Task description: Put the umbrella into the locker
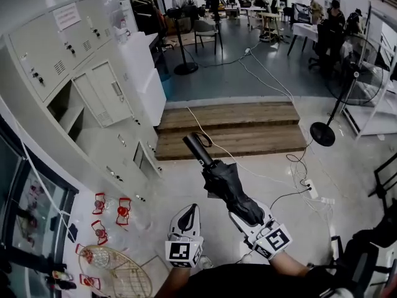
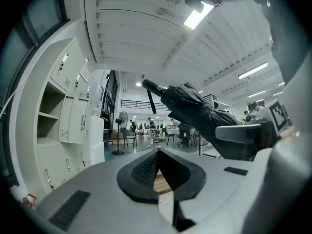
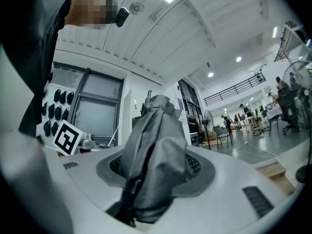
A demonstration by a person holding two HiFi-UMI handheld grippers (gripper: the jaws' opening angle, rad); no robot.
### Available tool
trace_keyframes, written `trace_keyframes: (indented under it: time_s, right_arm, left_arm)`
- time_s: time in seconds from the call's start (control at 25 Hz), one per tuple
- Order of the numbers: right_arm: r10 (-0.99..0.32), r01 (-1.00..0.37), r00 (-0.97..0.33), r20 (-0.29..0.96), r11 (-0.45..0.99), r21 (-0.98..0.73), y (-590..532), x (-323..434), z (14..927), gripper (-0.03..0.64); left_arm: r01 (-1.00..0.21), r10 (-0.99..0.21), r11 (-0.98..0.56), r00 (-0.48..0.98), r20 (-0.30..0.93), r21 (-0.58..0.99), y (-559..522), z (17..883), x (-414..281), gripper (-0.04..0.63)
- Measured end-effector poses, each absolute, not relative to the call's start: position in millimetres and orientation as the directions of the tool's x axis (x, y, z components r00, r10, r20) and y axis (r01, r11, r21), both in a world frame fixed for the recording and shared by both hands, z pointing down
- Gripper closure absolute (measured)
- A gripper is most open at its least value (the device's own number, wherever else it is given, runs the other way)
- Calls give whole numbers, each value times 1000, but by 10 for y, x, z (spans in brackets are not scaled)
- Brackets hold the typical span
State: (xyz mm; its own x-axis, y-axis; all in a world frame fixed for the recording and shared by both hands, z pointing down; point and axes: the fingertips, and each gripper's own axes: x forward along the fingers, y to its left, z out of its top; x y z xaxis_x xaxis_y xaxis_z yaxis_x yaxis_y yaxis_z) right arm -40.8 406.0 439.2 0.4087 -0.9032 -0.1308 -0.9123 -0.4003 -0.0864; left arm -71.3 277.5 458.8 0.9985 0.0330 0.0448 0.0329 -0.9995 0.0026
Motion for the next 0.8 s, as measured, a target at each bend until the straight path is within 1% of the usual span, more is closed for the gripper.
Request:
trace_keyframes:
  time_s: [0.12, 0.2, 0.4, 0.52, 0.68, 0.8]
  right_arm:
    - [-891, -909, 418, -177, -409, -84, 3936, -356, 4317, 403]
    - [-880, -899, 437, -186, -431, -75, 3826, -305, 4307, 403]
    - [-861, -876, 481, -163, -475, -79, 3456, -239, 4384, 403]
    - [-850, -868, 495, -177, -490, -77, 3257, -211, 4347, 403]
    - [-849, -861, 509, -143, -506, -59, 3052, -125, 4412, 403]
    - [-864, -873, 488, -125, -485, -56, 2872, -28, 4395, 403]
  left_arm:
    - [41, 41, -999, 998, 43, 3, 2633, 4592, -705, 598]
    - [50, 50, -999, 998, 44, 2, 2504, 4607, -704, 598]
    - [80, 79, -997, 995, 55, -17, 2081, 4642, -711, 598]
    - [95, 94, -995, 994, 53, -27, 1878, 4634, -697, 598]
    - [86, 85, -996, 995, 52, -26, 1626, 4661, -639, 598]
    - [69, 69, -997, 997, 46, -14, 1461, 4684, -526, 598]
